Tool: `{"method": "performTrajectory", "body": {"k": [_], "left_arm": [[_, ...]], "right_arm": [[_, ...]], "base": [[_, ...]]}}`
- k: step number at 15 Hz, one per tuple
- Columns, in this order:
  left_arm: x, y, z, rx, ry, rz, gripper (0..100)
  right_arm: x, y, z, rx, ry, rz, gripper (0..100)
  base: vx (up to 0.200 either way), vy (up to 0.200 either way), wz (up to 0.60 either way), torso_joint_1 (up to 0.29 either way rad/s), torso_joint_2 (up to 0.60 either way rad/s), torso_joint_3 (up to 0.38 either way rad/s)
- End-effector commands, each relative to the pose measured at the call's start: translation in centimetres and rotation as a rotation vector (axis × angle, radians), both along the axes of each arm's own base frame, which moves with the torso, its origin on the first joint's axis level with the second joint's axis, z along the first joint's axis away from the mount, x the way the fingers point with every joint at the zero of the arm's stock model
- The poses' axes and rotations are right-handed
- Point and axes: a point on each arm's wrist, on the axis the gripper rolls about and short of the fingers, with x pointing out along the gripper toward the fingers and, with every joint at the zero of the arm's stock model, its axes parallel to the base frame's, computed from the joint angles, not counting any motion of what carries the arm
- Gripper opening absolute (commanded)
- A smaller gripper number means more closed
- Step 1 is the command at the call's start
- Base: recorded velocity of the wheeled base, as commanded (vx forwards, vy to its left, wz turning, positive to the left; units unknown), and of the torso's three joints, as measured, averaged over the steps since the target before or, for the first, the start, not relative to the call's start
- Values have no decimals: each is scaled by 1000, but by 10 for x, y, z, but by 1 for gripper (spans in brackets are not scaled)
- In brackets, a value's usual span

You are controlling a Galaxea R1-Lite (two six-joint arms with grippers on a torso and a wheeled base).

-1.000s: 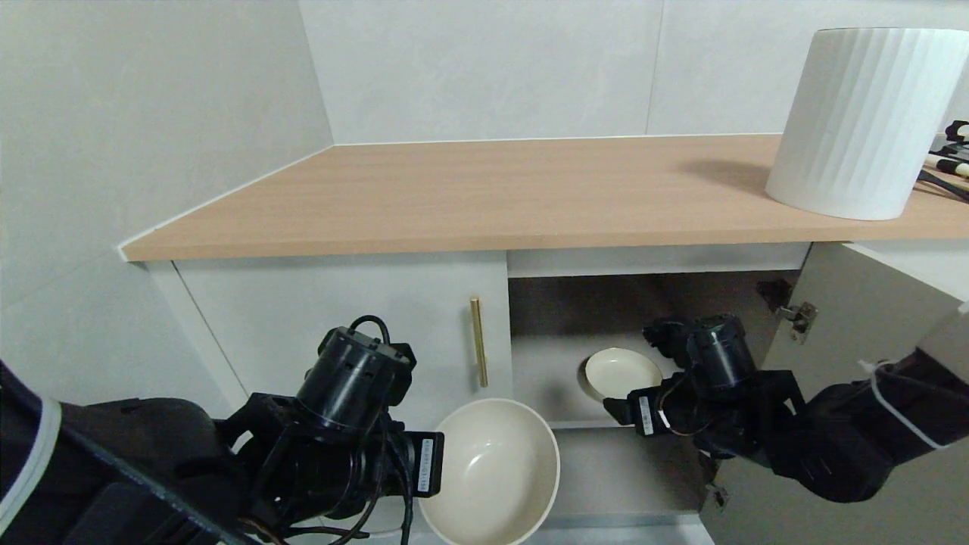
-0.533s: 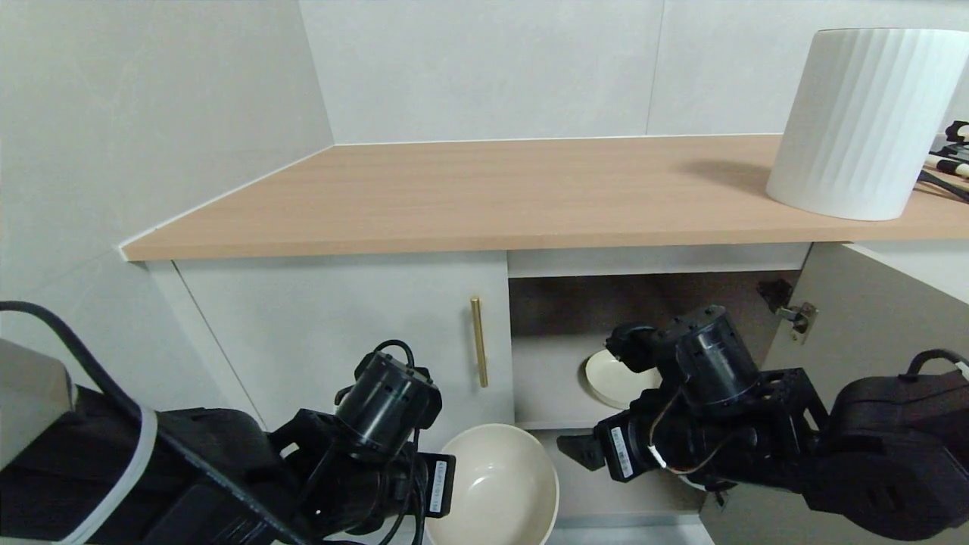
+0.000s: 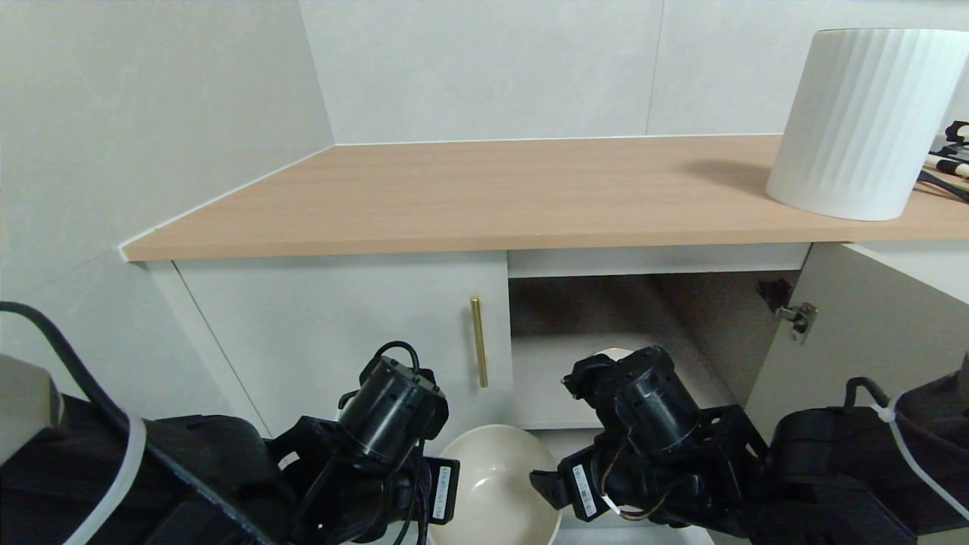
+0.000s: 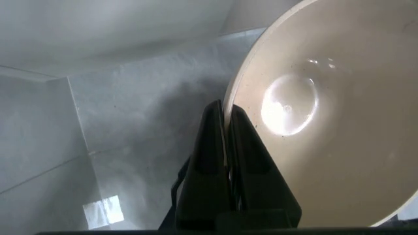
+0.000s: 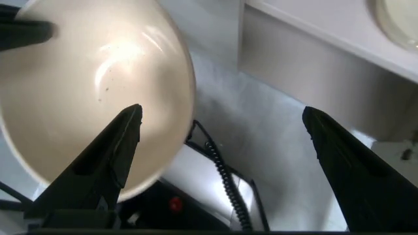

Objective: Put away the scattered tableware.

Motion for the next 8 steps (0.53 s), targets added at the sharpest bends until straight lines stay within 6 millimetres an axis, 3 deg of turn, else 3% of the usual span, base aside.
{"method": "performTrajectory", "body": {"k": [1,4,5,8], "left_arm": [[-2,0,2,-4,-5,-3,0],[-2,0,-2,5,7,-5,0],[-2,-1,-2,5,7,-7,0],[-2,-1,-2,5,7,-7,0]], "right_arm": [[3,5,-9,-14,18,-3,100],[3,5,-9,-11,19,-8,100],[4,5,-11,-13,23,-7,0],[4,6,-11,-15,24,-7,0]], "base": [[0,0,0,0,0,0],[0,0,0,0,0,0],[0,0,0,0,0,0],[0,0,0,0,0,0]]}}
